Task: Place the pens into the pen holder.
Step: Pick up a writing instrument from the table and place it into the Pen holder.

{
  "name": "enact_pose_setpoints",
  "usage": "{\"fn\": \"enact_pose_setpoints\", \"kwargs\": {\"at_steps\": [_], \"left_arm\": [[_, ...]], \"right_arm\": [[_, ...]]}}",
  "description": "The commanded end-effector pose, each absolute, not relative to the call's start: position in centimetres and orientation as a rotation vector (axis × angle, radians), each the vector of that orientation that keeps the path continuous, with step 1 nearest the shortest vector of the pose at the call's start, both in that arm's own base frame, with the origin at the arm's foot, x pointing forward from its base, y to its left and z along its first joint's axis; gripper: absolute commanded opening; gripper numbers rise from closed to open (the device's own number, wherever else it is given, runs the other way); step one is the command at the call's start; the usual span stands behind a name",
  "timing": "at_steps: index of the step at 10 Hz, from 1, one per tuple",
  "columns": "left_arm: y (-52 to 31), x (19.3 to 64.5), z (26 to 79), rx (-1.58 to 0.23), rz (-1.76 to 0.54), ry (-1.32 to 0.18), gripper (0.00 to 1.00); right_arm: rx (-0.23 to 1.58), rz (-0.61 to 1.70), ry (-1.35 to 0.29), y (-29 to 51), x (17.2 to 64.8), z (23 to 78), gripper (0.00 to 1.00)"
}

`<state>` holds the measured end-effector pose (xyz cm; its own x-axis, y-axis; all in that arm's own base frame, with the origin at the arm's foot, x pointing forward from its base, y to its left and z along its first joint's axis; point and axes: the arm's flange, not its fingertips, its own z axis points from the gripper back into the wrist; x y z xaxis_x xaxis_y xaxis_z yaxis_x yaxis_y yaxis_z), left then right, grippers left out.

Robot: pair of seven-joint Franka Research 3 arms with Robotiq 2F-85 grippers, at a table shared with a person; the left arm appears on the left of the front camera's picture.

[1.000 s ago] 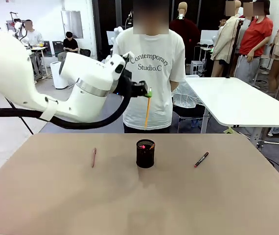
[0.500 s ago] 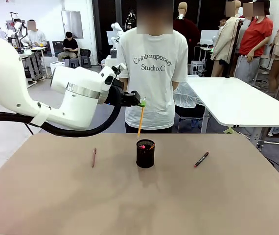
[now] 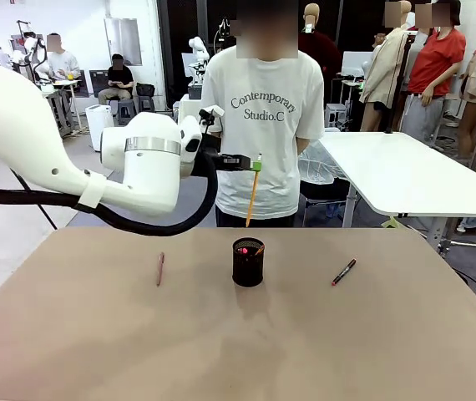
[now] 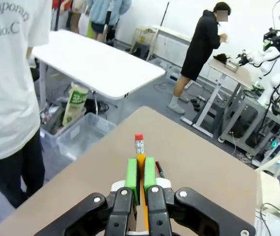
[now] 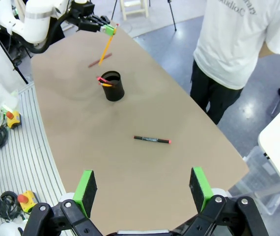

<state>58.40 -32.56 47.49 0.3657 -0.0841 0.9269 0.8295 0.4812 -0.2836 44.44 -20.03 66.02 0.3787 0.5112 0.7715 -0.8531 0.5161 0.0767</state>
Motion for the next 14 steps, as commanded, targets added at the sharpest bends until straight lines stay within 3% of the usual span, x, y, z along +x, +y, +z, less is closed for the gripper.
{"fn": "enact_pose_setpoints", "kwargs": {"at_steps": [1, 6, 13, 14], "left_arm": [[-33.1, 57.5, 45.3, -0.938, -0.753, -1.066, 0.00], [-33.8, 59.6, 40.5, -0.936, -0.901, -1.140, 0.00], [-32.4, 60.2, 37.9, -0.947, -0.832, -1.121, 0.00], [-32.2, 60.2, 37.7, -0.944, -0.824, -1.114, 0.15]], "right_arm": [[0.517, 0.930, -0.775, -19.8, 44.2, 66.0, 1.00], [0.517, 0.930, -0.775, -19.8, 44.2, 66.0, 1.00], [0.517, 0.930, -0.775, -19.8, 44.2, 66.0, 1.00], [0.517, 0.930, -0.775, -19.8, 44.2, 66.0, 1.00]]}}
